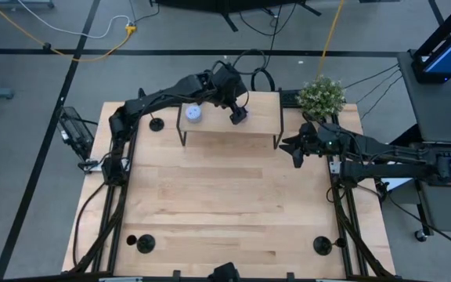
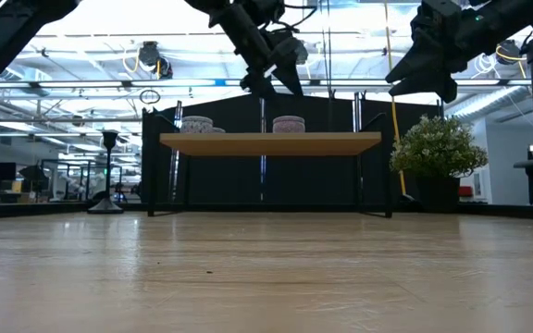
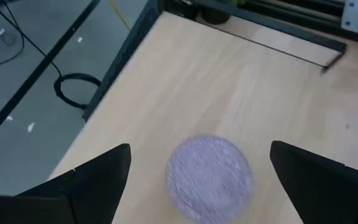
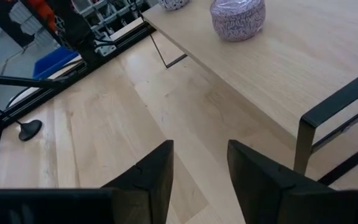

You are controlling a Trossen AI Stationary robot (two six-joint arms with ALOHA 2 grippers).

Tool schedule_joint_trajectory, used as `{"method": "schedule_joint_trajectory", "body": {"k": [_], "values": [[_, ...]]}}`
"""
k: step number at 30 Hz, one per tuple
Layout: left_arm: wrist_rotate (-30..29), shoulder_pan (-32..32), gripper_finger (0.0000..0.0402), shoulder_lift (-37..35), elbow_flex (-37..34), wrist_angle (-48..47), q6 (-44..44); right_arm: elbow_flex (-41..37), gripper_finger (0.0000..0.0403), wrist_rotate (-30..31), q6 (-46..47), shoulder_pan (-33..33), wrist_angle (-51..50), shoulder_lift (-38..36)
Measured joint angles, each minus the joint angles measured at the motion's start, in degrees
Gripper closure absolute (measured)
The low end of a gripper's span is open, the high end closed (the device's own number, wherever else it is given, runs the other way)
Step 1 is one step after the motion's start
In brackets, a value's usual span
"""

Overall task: Pick & Place candle stick holders
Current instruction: Put the pink scented candle on the shelf

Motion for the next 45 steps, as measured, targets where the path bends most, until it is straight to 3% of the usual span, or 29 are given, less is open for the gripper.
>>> {"method": "schedule_joint_trajectory", "body": {"k": [26,35,45], "values": [[-0.49,-0.23,0.0004,3.98,-0.05,-2.95,1.66,-0.01,0.0261,0.06,-2.59,0.00,-0.48,0.01],[-1.46,-0.30,0.0004,6.15,-0.14,-3.43,0.88,-0.10,0.0261,4.96,-6.15,-0.04,-0.97,-1.90],[-3.16,0.06,0.0005,6.14,-0.14,-3.47,0.59,-11.20,0.0261,4.58,-0.10,-0.02,9.69,-8.27]]}}
